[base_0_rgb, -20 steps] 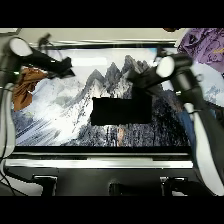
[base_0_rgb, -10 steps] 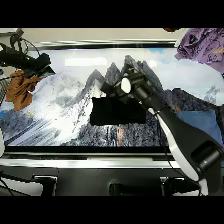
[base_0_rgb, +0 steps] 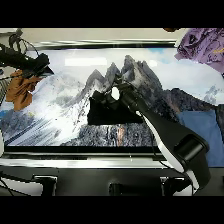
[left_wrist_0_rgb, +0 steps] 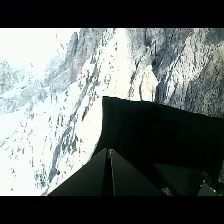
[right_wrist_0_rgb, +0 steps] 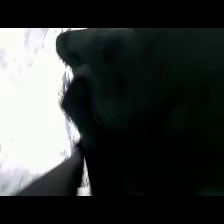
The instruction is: Fold the clothes and pants, and hang the long-sleeved shirts on hangers.
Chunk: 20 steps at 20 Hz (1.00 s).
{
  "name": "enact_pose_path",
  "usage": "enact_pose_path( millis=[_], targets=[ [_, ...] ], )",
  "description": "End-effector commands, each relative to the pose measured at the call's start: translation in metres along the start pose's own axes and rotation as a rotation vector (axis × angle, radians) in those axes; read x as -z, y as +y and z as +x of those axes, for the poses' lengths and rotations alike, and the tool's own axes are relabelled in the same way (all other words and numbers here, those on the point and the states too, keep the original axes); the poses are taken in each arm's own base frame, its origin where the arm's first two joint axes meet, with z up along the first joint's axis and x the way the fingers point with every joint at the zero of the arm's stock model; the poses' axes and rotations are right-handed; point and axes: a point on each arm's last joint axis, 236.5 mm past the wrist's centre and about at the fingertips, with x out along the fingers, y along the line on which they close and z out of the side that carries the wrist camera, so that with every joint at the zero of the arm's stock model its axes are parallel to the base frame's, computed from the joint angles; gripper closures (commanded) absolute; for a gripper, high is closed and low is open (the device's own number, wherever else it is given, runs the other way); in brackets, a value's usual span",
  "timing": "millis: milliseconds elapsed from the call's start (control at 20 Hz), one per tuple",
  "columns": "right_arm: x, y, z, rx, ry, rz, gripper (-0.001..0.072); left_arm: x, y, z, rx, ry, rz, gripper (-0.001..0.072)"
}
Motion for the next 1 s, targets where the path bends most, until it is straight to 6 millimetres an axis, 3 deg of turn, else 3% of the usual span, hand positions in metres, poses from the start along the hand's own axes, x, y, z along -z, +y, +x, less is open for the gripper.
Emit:
enact_pose_path(
  millis=[0, 50, 150, 350, 450, 600, 750, 850, 950],
  targets=[
    [0.013, 0.022, -0.009, -0.081, 0.046, -0.091, 0.0185, 0.001, 0.002, 0.001, -0.003, 0.005, -0.002, 0.0691],
    [0.010, 0.023, -0.019, -0.084, 0.041, -0.111, 0.0148, 0.003, 0.003, 0.004, -0.005, 0.013, -0.006, 0.0691],
    [-0.001, 0.021, -0.048, -0.081, 0.028, -0.152, 0.0148, 0.007, 0.006, 0.009, -0.009, 0.029, -0.013, 0.0691],
    [-0.059, -0.024, -0.130, -0.034, -0.033, -0.151, 0.0146, 0.008, 0.005, 0.010, -0.009, 0.032, -0.010, 0.0691],
    [-0.094, -0.064, -0.179, -0.026, -0.069, -0.158, 0.0105, 0.008, 0.005, 0.010, -0.009, 0.032, -0.011, 0.0691],
    [-0.134, -0.153, -0.230, -0.014, -0.078, -0.128, 0.0105, 0.008, 0.004, 0.008, -0.008, 0.029, -0.009, 0.0690],
    [-0.138, -0.215, -0.239, -0.167, -0.073, -0.020, 0.0111, 0.008, 0.004, 0.007, -0.007, 0.027, -0.008, 0.0690],
    [-0.120, -0.250, -0.217, -0.200, -0.014, 0.047, 0.0112, 0.008, 0.004, 0.007, -0.007, 0.027, -0.008, 0.0690],
    [-0.096, -0.273, -0.184, -0.204, 0.062, 0.077, 0.0116, 0.008, 0.004, 0.007, -0.007, 0.027, 0.007, 0.0691]
  ],
)
